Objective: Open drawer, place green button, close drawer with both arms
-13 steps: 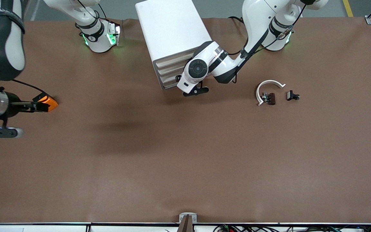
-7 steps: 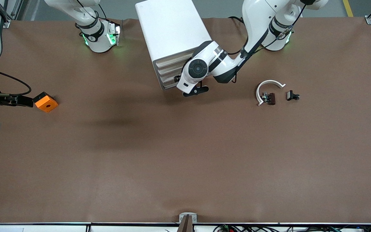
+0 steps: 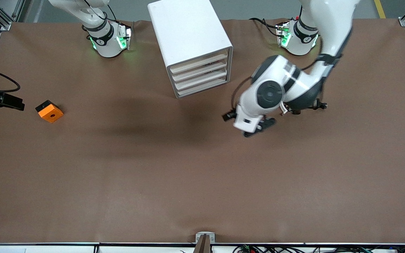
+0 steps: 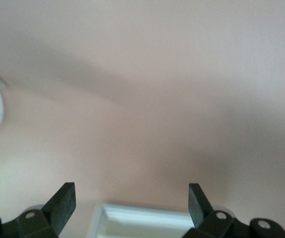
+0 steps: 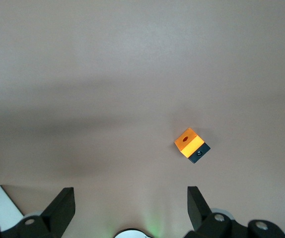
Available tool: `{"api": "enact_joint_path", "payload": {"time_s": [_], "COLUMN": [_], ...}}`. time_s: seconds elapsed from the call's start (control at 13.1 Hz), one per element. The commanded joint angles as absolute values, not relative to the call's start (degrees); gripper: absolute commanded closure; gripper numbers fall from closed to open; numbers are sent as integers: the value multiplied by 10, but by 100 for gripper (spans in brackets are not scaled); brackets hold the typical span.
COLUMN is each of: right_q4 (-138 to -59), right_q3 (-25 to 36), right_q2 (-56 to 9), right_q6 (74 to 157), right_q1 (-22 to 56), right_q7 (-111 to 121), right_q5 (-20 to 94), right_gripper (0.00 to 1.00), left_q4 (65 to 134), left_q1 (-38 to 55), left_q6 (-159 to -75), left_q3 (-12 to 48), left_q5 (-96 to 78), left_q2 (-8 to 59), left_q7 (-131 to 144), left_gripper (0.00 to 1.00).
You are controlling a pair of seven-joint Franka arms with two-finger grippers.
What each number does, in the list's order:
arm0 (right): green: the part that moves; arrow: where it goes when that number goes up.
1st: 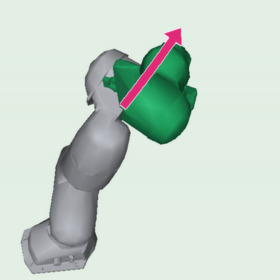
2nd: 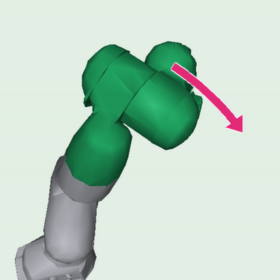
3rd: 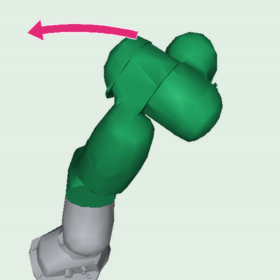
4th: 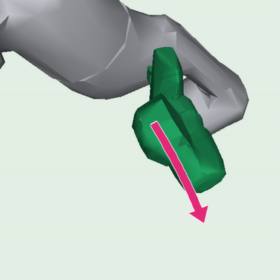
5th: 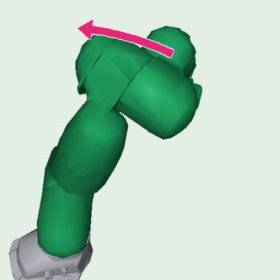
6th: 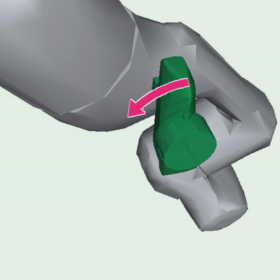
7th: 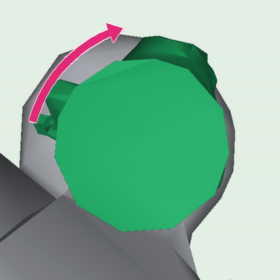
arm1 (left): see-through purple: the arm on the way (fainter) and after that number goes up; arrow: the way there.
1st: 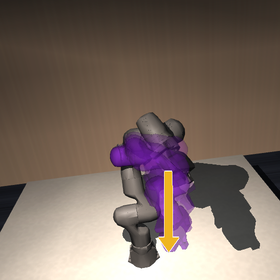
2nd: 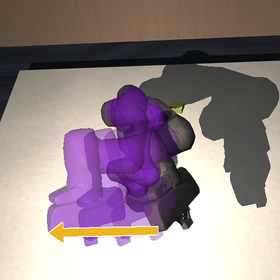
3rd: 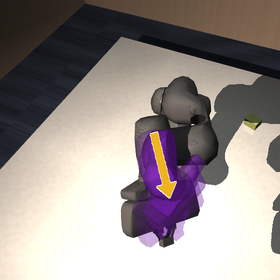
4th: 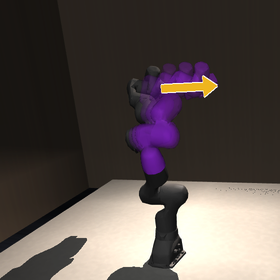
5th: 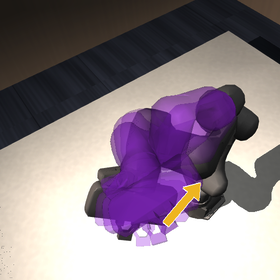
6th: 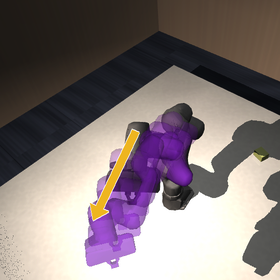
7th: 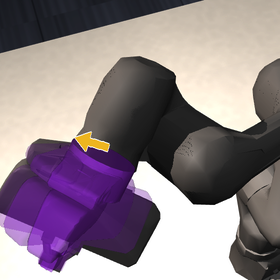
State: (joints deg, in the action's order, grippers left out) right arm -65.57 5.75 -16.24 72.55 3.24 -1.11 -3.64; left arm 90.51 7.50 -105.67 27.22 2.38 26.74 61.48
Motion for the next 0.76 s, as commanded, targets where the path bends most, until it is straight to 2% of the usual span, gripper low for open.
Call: {"api": "enact_joint_path", "payload": {"time_s": [0.0, 0.23, 0.46, 0.69], "right_q4": [-670, -672, -673, -721], "right_q3": [45, 44, 43, 44], "right_q2": [-139, -116, -113, -87], "right_q6": [729, 729, 686, 687], "right_q1": [21, 26, 26, 23], "right_q7": [-12, -11, -11, -12], "right_q5": [-19, -12, -12, 9], "right_gripper": [0, 0, 0, 0], "left_q4": [886, 876, 870, 871], "left_q1": [34, -30, -78, -131], "left_q6": [-1035, -1034, -1010, -998], "left_q3": [278, 279, 278, 282], "left_q5": [128, 185, 185, 177], "left_q2": [251, 226, 193, 147], "left_q7": [608, 537, 429, 322], "left_gripper": [0, 0, 0, 0]}}
